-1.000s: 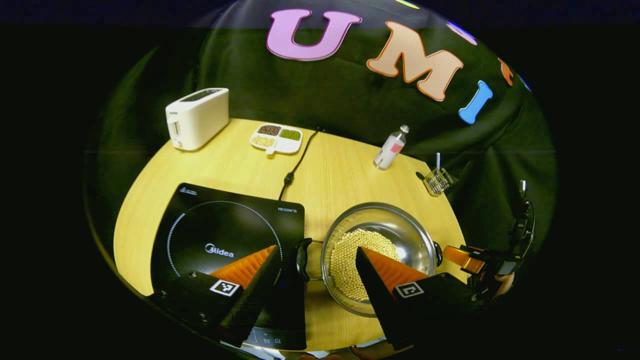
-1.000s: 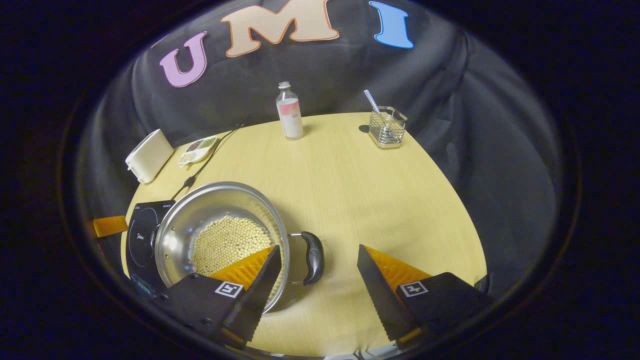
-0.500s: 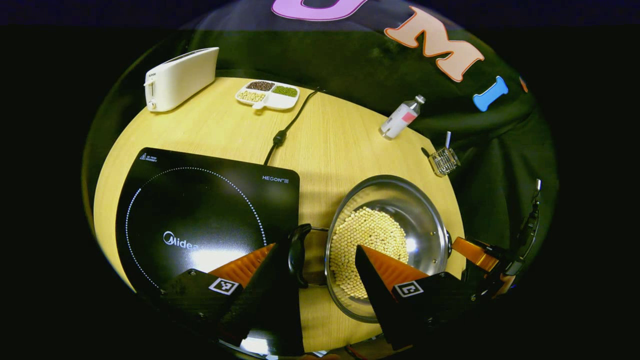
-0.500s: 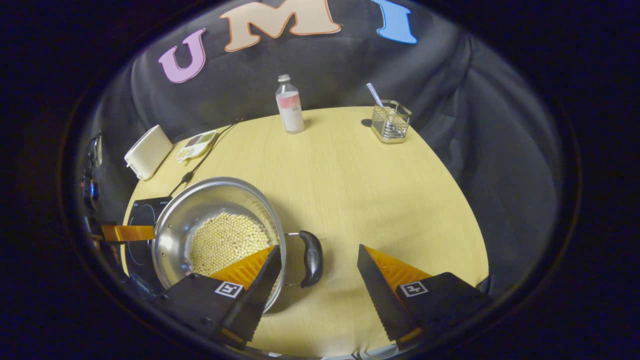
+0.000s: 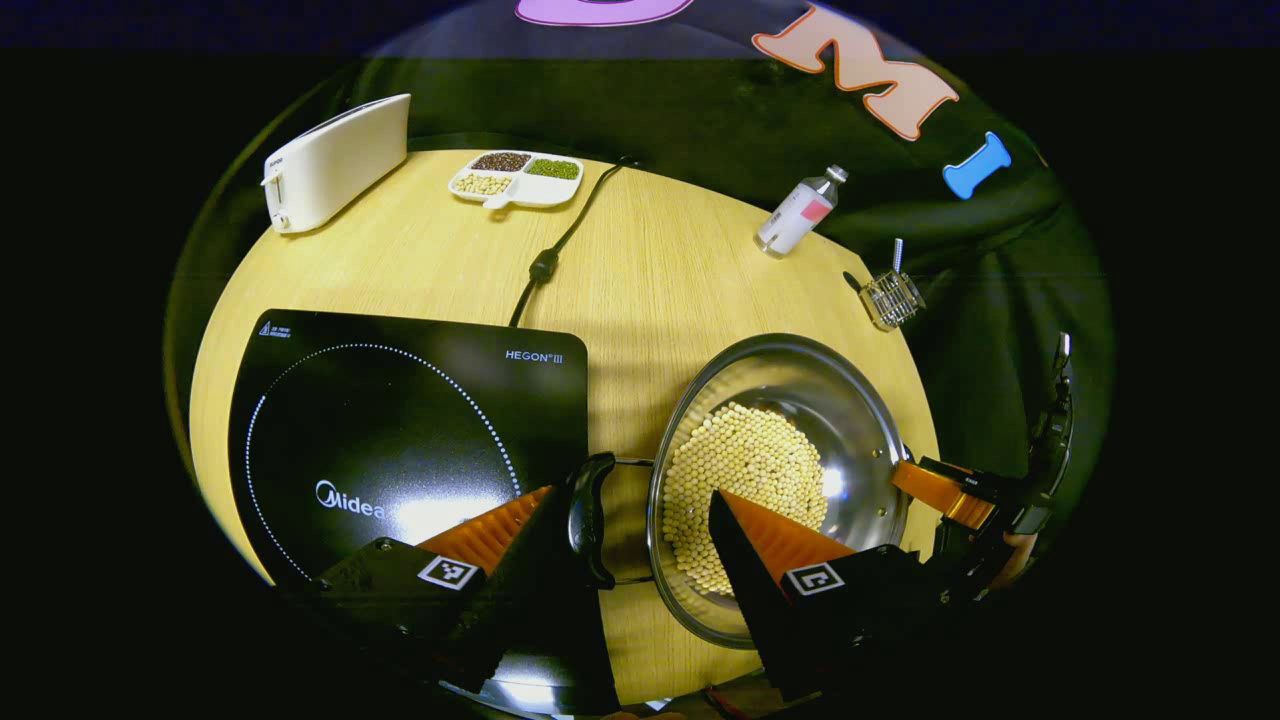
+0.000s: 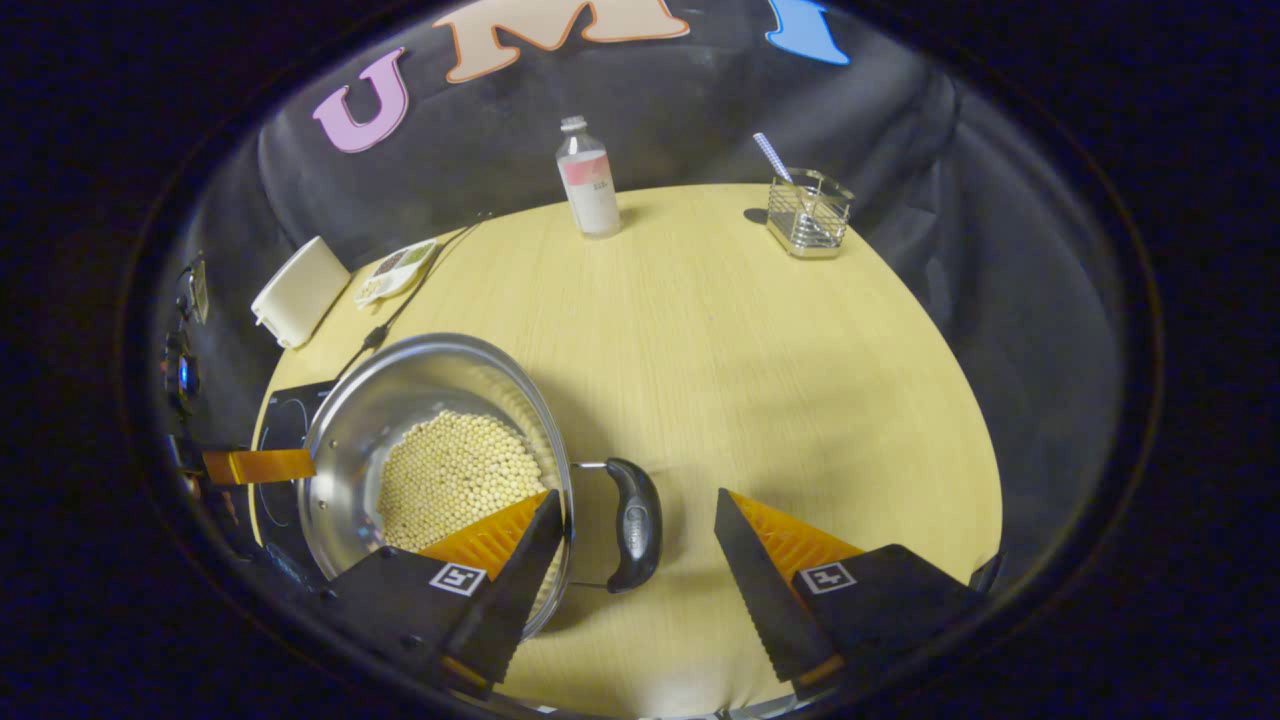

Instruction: First push the handle of the pot to place it horizontally, then grasp the pot with both hands and set it on the induction cooktop.

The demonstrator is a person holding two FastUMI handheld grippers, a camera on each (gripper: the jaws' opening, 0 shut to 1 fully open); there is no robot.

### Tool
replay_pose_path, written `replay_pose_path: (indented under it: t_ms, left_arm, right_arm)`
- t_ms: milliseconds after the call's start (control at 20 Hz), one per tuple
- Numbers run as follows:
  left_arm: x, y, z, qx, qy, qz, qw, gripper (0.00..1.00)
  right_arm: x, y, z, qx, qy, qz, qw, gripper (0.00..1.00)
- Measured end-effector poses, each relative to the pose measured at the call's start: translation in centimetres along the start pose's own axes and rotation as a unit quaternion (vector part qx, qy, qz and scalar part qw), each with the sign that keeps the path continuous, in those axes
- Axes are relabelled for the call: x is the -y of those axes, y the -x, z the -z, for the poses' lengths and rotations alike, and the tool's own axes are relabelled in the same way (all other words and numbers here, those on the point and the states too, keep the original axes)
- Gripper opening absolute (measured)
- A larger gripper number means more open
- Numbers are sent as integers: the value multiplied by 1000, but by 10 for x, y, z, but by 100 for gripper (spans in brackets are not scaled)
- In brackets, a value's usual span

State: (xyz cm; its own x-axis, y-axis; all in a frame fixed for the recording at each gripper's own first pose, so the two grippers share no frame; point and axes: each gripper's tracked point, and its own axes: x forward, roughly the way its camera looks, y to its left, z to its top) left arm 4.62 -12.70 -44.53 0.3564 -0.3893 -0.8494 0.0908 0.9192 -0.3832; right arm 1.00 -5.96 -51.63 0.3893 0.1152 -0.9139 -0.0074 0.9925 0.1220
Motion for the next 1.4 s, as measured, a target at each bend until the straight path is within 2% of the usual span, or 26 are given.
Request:
replay_pose_path:
  t_ms: [250,350,400,450,500,550,600,650,700,750,800,900,950,1050,1100,1150,1350,1400]
  left_arm:
    - [-4,-3,3,-3,-18,-19,1000,90]
    - [-8,-4,3,-5,-26,-28,999,84]
    - [-9,-4,3,-3,-28,-31,999,82]
    - [-11,-4,3,-2,-28,-34,999,78]
    - [-13,-4,3,-1,-28,-37,999,82]
    - [-15,-4,2,2,-25,-37,999,70]
    - [-15,-5,3,4,-23,-37,999,66]
    - [-15,-5,2,4,-23,-36,999,65]
    - [-15,-5,3,6,-23,-35,999,65]
    - [-16,-4,3,4,-24,-36,999,65]
    - [-16,-5,2,4,-25,-37,999,64]
    - [-15,-5,2,4,-22,-38,999,65]
    - [-16,-5,1,6,-20,-37,999,62]
    - [-16,-4,1,9,-15,-35,999,60]
    - [-16,-5,2,9,-14,-36,999,62]
    - [-15,-5,2,10,-16,-37,999,58]
    - [-13,-8,4,3,-21,-39,999,57]
    - [-13,-9,6,3,-20,-38,999,57]
  right_arm:
    - [-10,-10,9,-26,-2,-23,999,98]
    - [-15,-15,12,-34,-15,-35,999,82]
    - [-17,-17,14,-35,-18,-35,999,69]
    - [-17,-16,13,-36,-19,-34,999,67]
    - [-17,-17,13,-37,-16,-32,999,60]
    - [-17,-18,15,-38,-13,-31,999,60]
    - [-18,-18,16,-41,-12,-31,999,61]
    - [-18,-18,18,-46,-14,-33,998,60]
    - [-19,-19,20,-51,-15,-34,998,65]
    - [-19,-19,21,-55,-22,-36,998,65]
    - [-18,-19,17,-52,-26,-36,998,55]
    - [-18,-19,20,-52,-24,-35,998,54]
    - [-20,-18,19,-50,-25,-39,998,54]
    - [-20,-19,21,-47,-28,-37,998,48]
    - [-19,-18,20,-46,-25,-36,998,48]
    - [-19,-18,20,-44,-25,-34,998,48]
    - [-18,-13,23,-42,-26,-29,998,48]
    - [-16,-11,24,-43,-27,-27,998,53]
